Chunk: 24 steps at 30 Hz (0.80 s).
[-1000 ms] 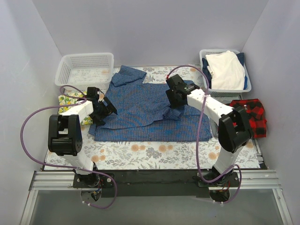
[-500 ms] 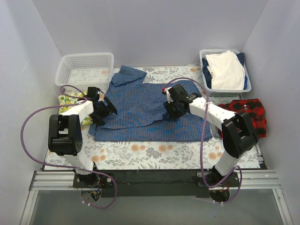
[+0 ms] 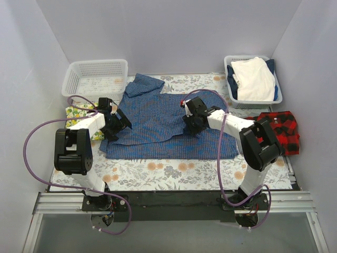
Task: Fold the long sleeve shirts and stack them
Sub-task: Fold the shirt
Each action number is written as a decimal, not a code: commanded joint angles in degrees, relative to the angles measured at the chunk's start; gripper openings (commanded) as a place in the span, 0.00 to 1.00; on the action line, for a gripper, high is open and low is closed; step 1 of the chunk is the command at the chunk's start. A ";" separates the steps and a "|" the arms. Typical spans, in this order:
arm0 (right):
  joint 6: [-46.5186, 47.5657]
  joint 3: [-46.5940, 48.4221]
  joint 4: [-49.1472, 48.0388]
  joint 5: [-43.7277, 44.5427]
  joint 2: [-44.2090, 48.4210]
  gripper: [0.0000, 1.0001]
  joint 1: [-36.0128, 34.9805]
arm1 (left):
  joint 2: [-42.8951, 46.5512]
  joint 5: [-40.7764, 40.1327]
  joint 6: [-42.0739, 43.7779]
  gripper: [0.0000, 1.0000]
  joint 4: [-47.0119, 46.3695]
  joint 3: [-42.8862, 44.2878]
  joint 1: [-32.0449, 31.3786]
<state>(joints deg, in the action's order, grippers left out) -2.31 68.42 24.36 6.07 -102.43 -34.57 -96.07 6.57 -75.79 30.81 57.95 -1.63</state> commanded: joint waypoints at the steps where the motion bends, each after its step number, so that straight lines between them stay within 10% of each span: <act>1: 0.28 0.04 -1.60 3.07 0.04 0.25 0.20 | -3.42 -3.14 1.52 0.88 -1.10 -1.00 -0.13; 4: 0.20 0.57 0.06 4.22 0.83 0.01 0.38 | -3.68 -3.23 1.43 0.88 -1.28 -1.18 -0.13; 24: 2.75 -1.78 18.27 8.34 12.43 0.01 0.64 | -6.50 -5.43 1.26 0.88 -3.30 -2.14 -0.13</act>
<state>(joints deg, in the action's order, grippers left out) 0.45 71.16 37.47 11.64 -91.50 -34.24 -97.03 6.13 -75.88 31.27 58.57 -1.69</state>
